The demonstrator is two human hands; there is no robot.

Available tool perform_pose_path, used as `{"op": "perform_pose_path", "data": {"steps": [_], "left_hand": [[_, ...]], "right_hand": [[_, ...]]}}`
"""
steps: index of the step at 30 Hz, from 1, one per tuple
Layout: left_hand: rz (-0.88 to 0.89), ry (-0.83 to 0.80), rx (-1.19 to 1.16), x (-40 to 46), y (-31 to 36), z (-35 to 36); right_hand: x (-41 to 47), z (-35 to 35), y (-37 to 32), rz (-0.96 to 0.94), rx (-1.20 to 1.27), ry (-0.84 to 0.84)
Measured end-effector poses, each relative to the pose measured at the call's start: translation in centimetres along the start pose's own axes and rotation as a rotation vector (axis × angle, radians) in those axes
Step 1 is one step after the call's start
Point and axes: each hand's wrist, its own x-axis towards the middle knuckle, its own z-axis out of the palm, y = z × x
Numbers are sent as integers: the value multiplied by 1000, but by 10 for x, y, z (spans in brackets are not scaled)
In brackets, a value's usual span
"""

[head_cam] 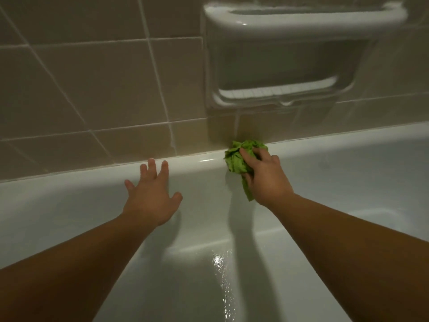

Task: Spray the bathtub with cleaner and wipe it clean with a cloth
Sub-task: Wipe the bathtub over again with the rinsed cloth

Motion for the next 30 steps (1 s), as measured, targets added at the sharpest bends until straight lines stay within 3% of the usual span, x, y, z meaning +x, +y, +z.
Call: {"op": "perform_pose_path", "data": {"steps": [3,6,10,13,16,18,22,25,30], "left_hand": [[71,-66,-76,1,16,-7],[86,-100,-291,-7,30,-28],[144,235,-497,-23,56,-64],[244,463,-591,-31,79,-99],[458,723,-485,-33,100,-143],[561,807,-387,-28,111,-169],[670,748,-220,-10,123,-196],[727,722,-205,0,121,-201],[749,663,-168,2,114,-208]], "right_hand": [[3,-19,34,253,45,62],[-5,-41,53,270,180,124],[-20,-82,48,228,338,381],[-24,-115,39,138,365,470],[-18,-148,31,65,318,509],[-8,-165,27,55,274,507],[24,-189,29,78,91,465],[45,-194,34,105,-107,307],[63,-182,17,111,-190,216]]}}
